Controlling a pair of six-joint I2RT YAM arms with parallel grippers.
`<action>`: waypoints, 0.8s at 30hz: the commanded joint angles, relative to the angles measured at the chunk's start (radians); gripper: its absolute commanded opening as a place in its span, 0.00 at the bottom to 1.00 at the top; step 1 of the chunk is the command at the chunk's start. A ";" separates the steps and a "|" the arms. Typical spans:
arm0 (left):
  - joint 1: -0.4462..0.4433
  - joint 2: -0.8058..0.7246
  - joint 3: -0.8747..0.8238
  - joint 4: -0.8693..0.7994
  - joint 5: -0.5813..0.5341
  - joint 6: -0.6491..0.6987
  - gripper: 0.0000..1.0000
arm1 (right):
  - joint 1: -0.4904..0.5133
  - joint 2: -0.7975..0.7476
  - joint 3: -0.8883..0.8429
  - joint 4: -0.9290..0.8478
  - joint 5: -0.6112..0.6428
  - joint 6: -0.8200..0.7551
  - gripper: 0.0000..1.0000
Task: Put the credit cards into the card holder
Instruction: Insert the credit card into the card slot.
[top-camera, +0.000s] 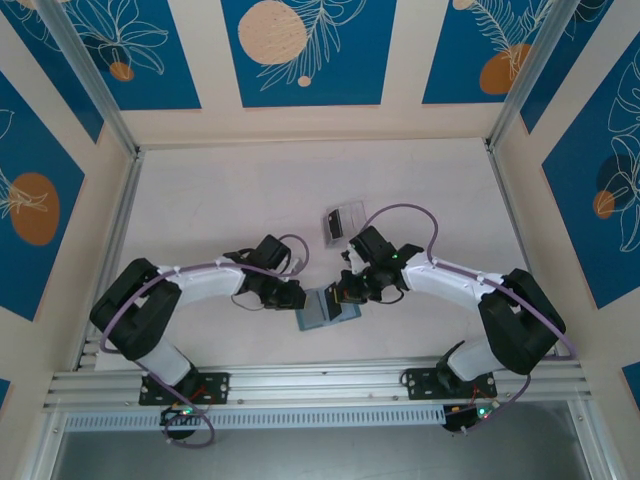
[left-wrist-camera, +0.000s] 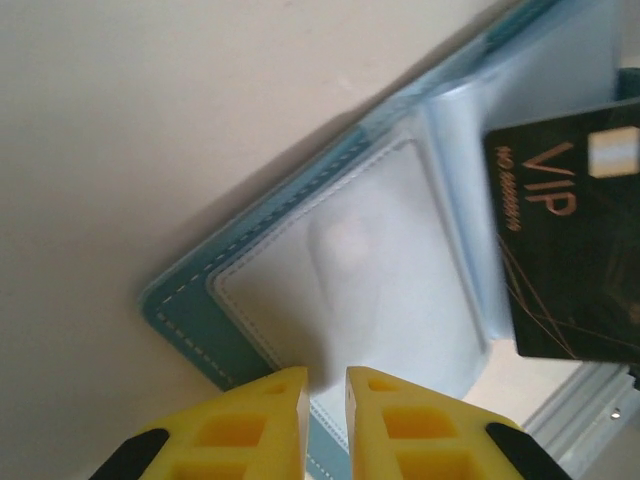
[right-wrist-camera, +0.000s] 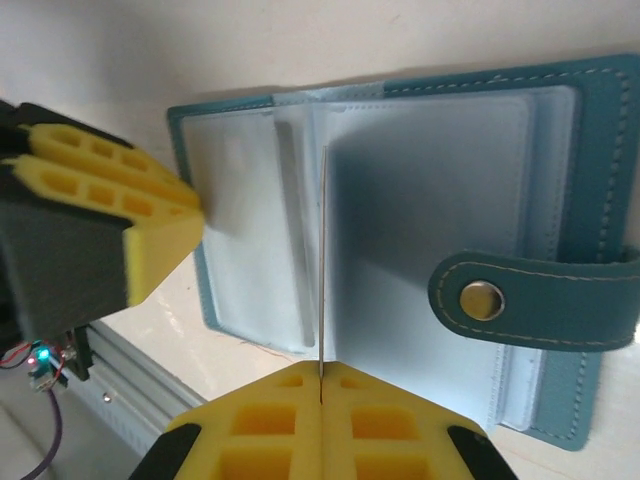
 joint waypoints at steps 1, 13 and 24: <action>0.003 0.020 -0.004 -0.055 -0.057 0.039 0.17 | -0.020 -0.021 -0.028 0.045 -0.107 -0.016 0.00; 0.003 0.053 -0.005 -0.065 -0.085 0.055 0.17 | -0.052 0.055 -0.043 0.094 -0.171 -0.040 0.00; 0.013 0.067 -0.001 -0.062 -0.079 0.066 0.16 | -0.076 0.116 -0.048 0.114 -0.198 -0.069 0.00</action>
